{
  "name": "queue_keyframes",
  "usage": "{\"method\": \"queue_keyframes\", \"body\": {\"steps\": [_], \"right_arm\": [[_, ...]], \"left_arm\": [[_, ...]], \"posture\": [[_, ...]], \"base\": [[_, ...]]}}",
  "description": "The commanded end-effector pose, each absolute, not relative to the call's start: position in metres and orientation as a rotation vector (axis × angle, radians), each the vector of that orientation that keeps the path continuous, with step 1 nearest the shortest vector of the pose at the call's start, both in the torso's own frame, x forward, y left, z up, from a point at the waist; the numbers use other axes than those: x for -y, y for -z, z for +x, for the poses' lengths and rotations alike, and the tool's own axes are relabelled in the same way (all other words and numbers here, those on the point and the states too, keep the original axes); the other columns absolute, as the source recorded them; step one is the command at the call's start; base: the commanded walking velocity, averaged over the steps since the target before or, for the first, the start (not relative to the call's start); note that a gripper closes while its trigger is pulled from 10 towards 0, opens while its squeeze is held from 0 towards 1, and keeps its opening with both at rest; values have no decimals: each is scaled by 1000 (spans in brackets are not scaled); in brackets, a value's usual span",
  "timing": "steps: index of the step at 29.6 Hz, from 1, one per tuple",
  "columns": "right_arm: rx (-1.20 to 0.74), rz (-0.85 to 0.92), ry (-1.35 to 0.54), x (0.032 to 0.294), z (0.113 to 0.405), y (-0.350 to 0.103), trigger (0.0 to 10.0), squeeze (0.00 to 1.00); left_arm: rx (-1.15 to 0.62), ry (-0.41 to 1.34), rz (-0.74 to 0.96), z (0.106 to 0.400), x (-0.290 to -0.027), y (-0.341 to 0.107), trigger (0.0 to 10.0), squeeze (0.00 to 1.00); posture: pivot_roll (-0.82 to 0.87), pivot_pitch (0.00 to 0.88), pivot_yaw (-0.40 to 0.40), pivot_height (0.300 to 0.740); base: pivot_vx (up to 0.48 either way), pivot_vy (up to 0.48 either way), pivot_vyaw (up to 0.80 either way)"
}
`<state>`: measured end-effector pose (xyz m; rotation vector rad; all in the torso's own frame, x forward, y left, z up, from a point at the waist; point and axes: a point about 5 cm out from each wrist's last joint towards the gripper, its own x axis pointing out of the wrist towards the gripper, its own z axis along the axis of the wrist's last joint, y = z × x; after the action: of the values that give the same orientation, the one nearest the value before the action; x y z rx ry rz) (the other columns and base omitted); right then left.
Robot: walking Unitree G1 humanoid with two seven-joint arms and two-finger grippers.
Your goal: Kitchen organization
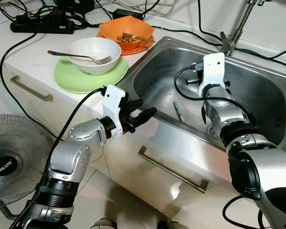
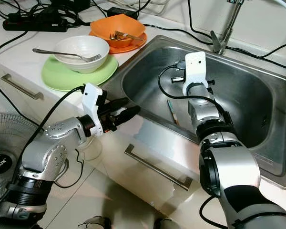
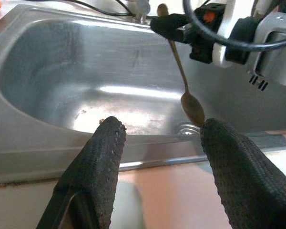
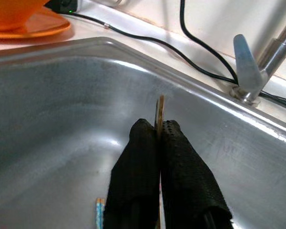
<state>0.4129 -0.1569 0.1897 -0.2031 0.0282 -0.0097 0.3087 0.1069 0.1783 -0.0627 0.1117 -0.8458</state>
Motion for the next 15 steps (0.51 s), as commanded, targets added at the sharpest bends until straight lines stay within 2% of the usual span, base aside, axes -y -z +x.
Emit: {"method": "queue_keyframes", "body": {"steps": [1,2,3,9,11,12,15], "right_arm": [[-44,-216,-6,154,414,-191,10000,757],[-48,-217,-8,154,414,-191,10000,965],[-52,-217,-10,153,414,-190,10000,1000],[-61,-223,-19,152,413,-187,10000,1000],[-60,-228,-18,152,413,-187,10000,965],[-53,-232,-16,152,414,-188,10000,0],[58,-253,-10,152,415,-204,10000,0]], "left_arm": [[-105,881,-45,306,-103,-183,10000,0],[-106,882,-44,306,-103,-183,10000,0],[-108,883,-43,306,-102,-183,10000,0],[-114,889,-40,305,-102,-183,10000,0],[-114,889,-39,305,-102,-183,10000,0],[-112,887,-37,305,-102,-183,10000,0],[-54,842,-28,309,-104,-189,10000,0]], "posture": [[136,85,-21,740],[136,85,-21,740],[138,85,-20,740],[137,85,-19,740],[138,84,-20,740],[138,84,-20,740],[136,89,-20,740]], "base": [[0,0,0],[0,0,0],[0,0,0],[0,0,0],[0,0,0],[0,0,0],[0,0,0]]}}
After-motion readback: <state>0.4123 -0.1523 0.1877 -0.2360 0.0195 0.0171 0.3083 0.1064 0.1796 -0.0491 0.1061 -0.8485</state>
